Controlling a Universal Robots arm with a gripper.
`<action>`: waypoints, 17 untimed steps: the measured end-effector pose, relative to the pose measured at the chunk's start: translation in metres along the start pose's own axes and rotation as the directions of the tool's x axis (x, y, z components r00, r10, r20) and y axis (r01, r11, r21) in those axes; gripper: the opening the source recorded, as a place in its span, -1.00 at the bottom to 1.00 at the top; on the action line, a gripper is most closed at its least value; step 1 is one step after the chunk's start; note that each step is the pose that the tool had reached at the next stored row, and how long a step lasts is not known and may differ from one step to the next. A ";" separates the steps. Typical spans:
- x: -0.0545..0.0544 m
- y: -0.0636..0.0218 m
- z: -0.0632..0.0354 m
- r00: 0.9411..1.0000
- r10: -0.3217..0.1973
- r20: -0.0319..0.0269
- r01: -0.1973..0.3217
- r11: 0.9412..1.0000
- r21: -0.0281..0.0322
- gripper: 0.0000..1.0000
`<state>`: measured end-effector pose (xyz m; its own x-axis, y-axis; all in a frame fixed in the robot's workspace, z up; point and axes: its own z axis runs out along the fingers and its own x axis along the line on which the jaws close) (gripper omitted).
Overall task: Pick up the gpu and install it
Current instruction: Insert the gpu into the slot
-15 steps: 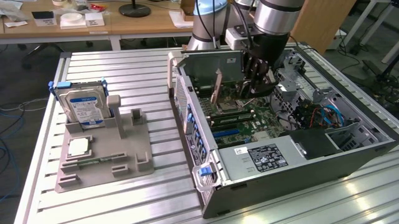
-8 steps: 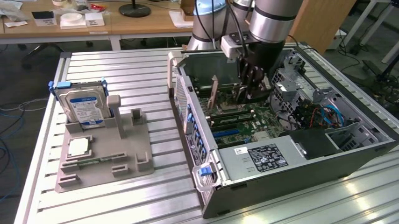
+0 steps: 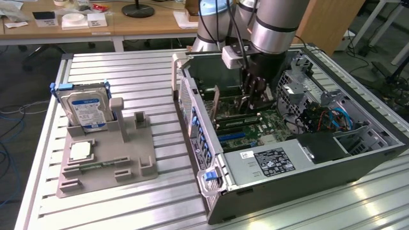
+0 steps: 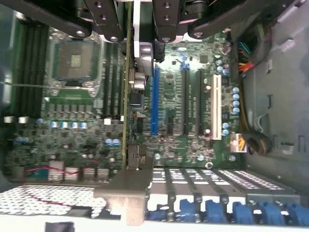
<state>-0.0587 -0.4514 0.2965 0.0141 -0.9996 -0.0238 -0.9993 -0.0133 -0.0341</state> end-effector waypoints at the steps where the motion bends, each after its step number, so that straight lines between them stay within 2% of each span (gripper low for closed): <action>1: 0.002 0.0001 0.0017 1.000 0.000 0.000 0.000 1.000 0.000 -0.44; 6: 0.003 0.0042 0.0107 1.000 0.000 0.000 0.000 1.000 0.000 -0.44; 11: 0.008 0.0048 0.0196 1.000 0.000 0.000 0.000 1.000 0.000 -0.44; 17: 0.008 0.0048 0.0203 1.000 0.000 0.000 0.000 1.000 0.000 -0.44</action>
<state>-0.0627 -0.4587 0.2758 0.0141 -0.9996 -0.0236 -0.9993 -0.0133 -0.0341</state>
